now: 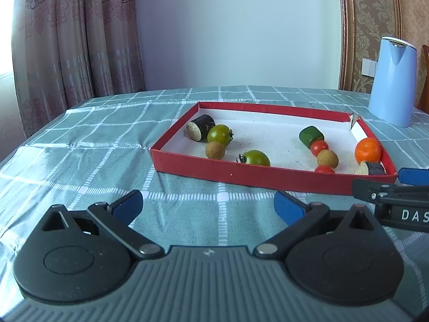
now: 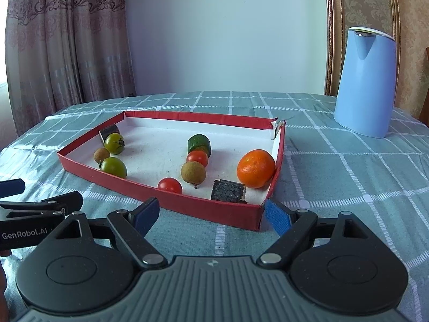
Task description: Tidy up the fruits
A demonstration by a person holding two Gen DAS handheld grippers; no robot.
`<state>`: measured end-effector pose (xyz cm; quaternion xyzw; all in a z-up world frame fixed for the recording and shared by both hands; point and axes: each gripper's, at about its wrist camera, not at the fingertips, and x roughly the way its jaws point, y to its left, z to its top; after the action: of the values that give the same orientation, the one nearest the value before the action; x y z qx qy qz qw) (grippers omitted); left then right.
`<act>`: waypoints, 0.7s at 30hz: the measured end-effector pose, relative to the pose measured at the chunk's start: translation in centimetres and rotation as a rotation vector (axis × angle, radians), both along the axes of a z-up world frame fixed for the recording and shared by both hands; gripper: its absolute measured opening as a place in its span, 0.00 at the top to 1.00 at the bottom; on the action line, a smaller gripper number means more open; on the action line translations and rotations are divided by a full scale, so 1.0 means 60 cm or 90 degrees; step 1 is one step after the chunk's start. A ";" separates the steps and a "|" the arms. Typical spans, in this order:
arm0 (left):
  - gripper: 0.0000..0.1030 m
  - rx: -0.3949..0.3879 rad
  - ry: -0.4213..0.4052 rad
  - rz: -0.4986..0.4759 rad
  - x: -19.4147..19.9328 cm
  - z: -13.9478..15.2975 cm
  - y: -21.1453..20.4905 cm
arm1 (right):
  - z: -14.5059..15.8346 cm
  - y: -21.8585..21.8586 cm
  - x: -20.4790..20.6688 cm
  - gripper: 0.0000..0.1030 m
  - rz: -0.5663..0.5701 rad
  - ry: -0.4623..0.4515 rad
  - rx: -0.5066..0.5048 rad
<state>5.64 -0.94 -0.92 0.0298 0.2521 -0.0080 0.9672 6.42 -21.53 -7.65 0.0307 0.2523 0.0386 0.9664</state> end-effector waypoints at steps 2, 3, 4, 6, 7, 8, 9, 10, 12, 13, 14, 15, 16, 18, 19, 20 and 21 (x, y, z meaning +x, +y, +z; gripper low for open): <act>0.00 0.002 0.000 0.001 0.000 0.000 0.000 | -0.001 0.001 0.000 0.17 0.001 0.001 -0.001; 0.00 0.002 -0.001 0.000 0.000 -0.001 0.000 | -0.001 0.001 0.001 0.17 0.001 0.001 -0.001; 0.00 0.001 0.000 0.000 0.000 -0.001 0.000 | -0.001 0.001 0.001 0.16 0.001 0.001 -0.001; 0.00 0.002 0.000 0.001 0.000 -0.001 0.000 | -0.001 0.001 0.001 0.16 0.001 0.002 -0.001; 0.00 0.002 -0.001 0.001 -0.001 -0.001 0.000 | -0.001 0.001 0.001 0.16 0.001 0.003 -0.002; 0.00 0.002 -0.001 0.002 -0.001 -0.001 0.000 | -0.001 0.001 0.001 0.16 0.001 0.002 -0.002; 0.00 0.001 -0.001 0.001 -0.001 -0.001 0.000 | -0.001 0.001 0.001 0.16 0.001 0.002 -0.001; 0.00 0.002 -0.001 0.001 0.000 -0.001 0.000 | -0.001 0.002 0.001 0.16 0.002 0.003 -0.001; 0.00 0.003 -0.001 0.002 -0.001 -0.001 0.000 | -0.001 0.002 0.001 0.16 0.001 0.003 -0.003; 0.00 0.004 -0.002 0.002 -0.001 -0.001 0.000 | -0.001 0.003 0.002 0.16 0.001 0.004 -0.004; 0.00 0.004 -0.003 0.002 -0.002 -0.001 0.000 | -0.001 0.003 0.001 0.16 0.001 0.003 -0.005; 0.00 0.005 -0.003 0.002 -0.002 -0.001 0.000 | -0.001 0.003 0.001 0.16 0.001 0.003 -0.004; 0.00 0.004 -0.003 0.002 -0.002 -0.001 0.000 | -0.001 0.003 0.001 0.16 0.001 0.003 -0.004; 0.00 0.004 -0.002 0.002 -0.002 -0.001 0.000 | -0.001 0.003 0.001 0.16 0.001 0.003 -0.003; 0.00 0.004 -0.001 0.001 -0.002 -0.001 0.000 | -0.001 0.003 0.001 0.16 0.002 0.003 -0.003; 0.00 0.004 0.001 0.001 -0.002 -0.001 0.000 | -0.001 0.003 0.001 0.16 0.002 0.003 -0.003; 0.00 0.005 0.000 0.001 -0.002 -0.001 -0.001 | -0.001 0.003 0.000 0.16 0.002 0.003 -0.002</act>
<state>5.49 -0.97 -0.96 0.0332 0.2524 -0.0066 0.9670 6.45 -21.38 -7.71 0.0292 0.2546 0.0394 0.9658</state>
